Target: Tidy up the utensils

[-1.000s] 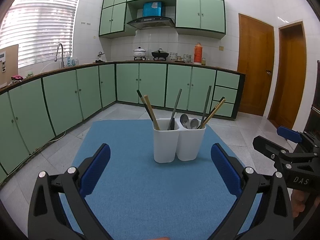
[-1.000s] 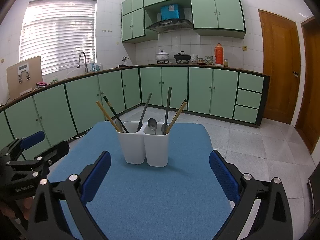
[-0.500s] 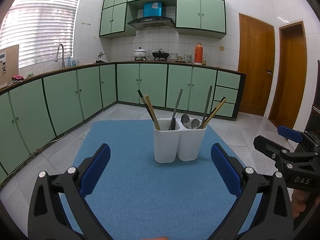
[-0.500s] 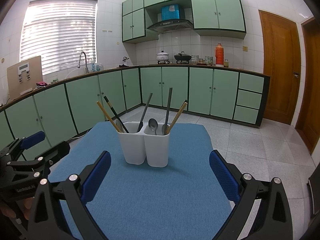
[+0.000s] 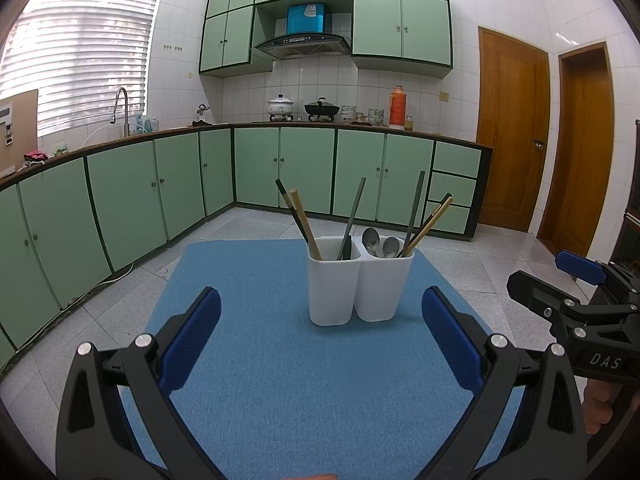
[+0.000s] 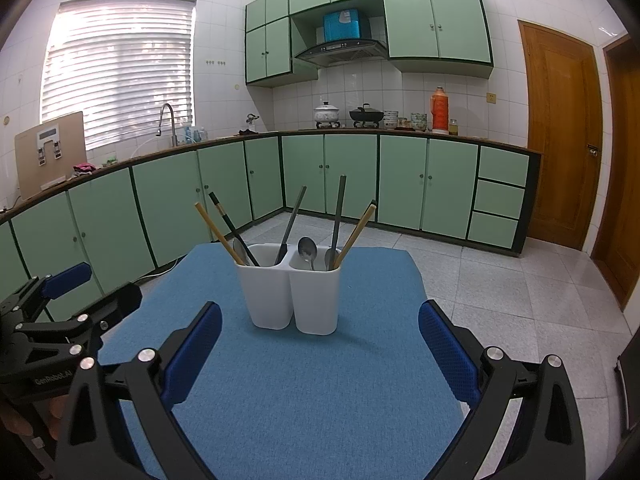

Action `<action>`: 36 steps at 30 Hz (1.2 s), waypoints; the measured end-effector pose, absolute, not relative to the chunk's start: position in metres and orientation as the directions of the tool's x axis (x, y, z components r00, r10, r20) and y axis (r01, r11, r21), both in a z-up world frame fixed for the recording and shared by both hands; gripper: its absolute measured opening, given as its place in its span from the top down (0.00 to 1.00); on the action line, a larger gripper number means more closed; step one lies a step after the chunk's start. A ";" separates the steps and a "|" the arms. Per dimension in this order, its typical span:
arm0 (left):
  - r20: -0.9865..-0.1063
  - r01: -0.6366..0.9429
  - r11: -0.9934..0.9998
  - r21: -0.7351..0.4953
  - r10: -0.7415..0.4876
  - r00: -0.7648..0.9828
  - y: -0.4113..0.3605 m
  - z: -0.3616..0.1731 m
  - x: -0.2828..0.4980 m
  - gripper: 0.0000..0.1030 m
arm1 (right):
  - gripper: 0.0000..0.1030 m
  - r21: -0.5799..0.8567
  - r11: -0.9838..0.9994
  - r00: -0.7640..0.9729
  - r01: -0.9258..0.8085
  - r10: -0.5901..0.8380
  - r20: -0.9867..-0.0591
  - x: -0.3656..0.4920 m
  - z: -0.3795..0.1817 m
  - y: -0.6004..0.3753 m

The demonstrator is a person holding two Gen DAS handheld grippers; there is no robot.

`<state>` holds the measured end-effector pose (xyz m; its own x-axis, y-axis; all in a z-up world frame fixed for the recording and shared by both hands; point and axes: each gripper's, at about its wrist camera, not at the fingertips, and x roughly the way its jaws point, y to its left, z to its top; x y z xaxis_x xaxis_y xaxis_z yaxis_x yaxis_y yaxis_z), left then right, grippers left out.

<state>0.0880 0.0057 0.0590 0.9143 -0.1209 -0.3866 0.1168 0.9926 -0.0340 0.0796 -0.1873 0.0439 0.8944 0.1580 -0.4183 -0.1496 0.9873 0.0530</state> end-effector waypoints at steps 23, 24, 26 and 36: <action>-0.384 0.112 0.993 -0.032 -0.116 0.916 0.003 0.058 0.088 0.05 | 0.06 0.054 0.988 0.893 -0.148 0.157 -0.422 0.079 0.045 -0.185; -0.384 0.112 0.993 -0.033 -0.116 0.916 0.003 0.058 0.088 0.05 | 0.06 0.054 0.987 0.893 -0.149 0.158 -0.423 0.079 0.045 -0.184; -0.384 0.112 0.993 -0.037 -0.118 0.916 0.003 0.058 0.088 0.05 | 0.06 0.053 0.987 0.893 -0.149 0.157 -0.422 0.079 0.045 -0.184; -0.386 0.112 0.993 -0.041 -0.119 0.915 0.003 0.057 0.089 0.05 | 0.06 0.056 0.988 0.893 -0.147 0.157 -0.421 0.080 0.045 -0.184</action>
<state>0.0886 0.0032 0.0570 0.9149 -0.1188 -0.3859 0.1118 0.9929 -0.0406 0.0798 -0.1840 0.0453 0.8933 0.1568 -0.4212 -0.1471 0.9876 0.0557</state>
